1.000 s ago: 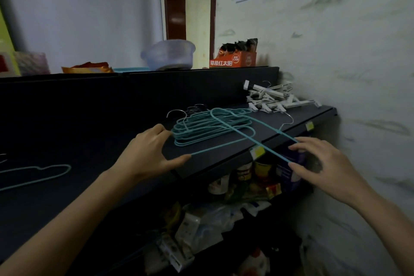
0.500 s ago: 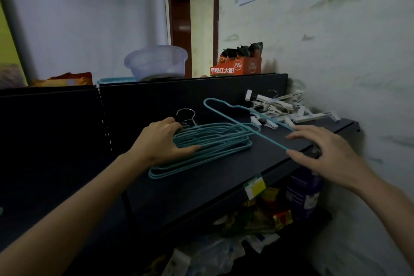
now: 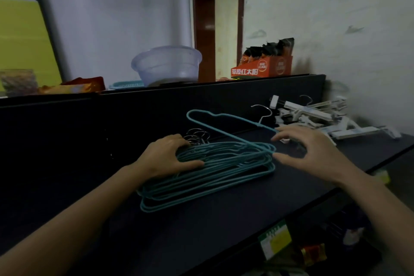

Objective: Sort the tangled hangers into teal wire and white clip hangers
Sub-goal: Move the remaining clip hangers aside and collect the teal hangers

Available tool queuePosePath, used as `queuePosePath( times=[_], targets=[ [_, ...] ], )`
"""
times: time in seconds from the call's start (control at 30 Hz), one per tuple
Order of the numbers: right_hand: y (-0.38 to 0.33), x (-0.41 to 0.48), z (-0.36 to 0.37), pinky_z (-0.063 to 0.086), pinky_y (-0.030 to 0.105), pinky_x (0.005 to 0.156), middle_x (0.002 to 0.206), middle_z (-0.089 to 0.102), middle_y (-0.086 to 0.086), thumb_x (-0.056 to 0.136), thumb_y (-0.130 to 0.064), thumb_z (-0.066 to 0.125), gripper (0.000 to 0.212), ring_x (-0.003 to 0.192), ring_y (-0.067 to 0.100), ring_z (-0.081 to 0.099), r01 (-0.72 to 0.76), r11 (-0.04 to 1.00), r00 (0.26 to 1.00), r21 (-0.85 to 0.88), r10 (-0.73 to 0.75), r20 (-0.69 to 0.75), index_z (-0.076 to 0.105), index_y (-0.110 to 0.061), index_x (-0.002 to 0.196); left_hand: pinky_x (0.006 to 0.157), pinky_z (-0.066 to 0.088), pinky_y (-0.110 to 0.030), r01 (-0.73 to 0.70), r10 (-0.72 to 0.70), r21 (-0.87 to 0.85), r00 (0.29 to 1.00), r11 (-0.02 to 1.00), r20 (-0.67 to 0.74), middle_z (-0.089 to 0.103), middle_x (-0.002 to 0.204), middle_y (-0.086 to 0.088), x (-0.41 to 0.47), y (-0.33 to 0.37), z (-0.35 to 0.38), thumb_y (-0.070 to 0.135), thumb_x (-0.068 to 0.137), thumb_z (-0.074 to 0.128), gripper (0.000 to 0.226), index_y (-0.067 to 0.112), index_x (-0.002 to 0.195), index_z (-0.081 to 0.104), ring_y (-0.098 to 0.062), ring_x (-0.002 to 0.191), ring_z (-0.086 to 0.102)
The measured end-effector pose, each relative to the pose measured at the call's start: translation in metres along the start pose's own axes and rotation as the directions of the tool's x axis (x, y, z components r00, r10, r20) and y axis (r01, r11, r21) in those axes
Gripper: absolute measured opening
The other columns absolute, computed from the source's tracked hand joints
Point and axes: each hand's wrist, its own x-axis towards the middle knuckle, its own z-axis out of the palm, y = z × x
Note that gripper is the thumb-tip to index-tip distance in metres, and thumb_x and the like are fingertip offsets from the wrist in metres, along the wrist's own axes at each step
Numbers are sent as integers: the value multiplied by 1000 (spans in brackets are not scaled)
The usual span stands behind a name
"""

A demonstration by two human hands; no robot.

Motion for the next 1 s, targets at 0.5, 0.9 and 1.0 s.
queuePosePath(
  times=[0.5, 0.9, 1.0],
  targets=[
    [-3, 92, 56, 36, 22, 99, 132, 49, -16, 78, -44, 69, 35, 121, 3, 46, 254, 937, 874, 240, -329, 359, 59, -37, 111, 87, 48, -29, 372, -377, 112, 926, 922, 26, 55, 117, 14, -86, -31, -43, 86, 63, 12, 90, 29, 119, 55, -6, 103, 53],
    [-27, 72, 58, 34, 18, 95, 136, 45, -19, 86, -58, 46, 52, 123, 1, 42, 550, 834, 777, 56, -535, 333, 40, -39, 134, 74, 50, -31, 633, -606, 251, 774, 732, -185, 60, 111, 12, -142, 13, -45, 53, 89, 41, 39, 29, 115, 58, -11, 95, 58],
    [-52, 59, 62, 37, 18, 95, 134, 49, -20, 91, -53, 43, 44, 121, 1, 45, 603, 791, 733, 105, -601, 319, 44, -37, 132, 75, 47, -30, 670, -623, 252, 742, 698, -246, 61, 111, 10, -166, 25, -39, 50, 90, 44, 37, 26, 114, 59, -13, 101, 57]
  ],
)
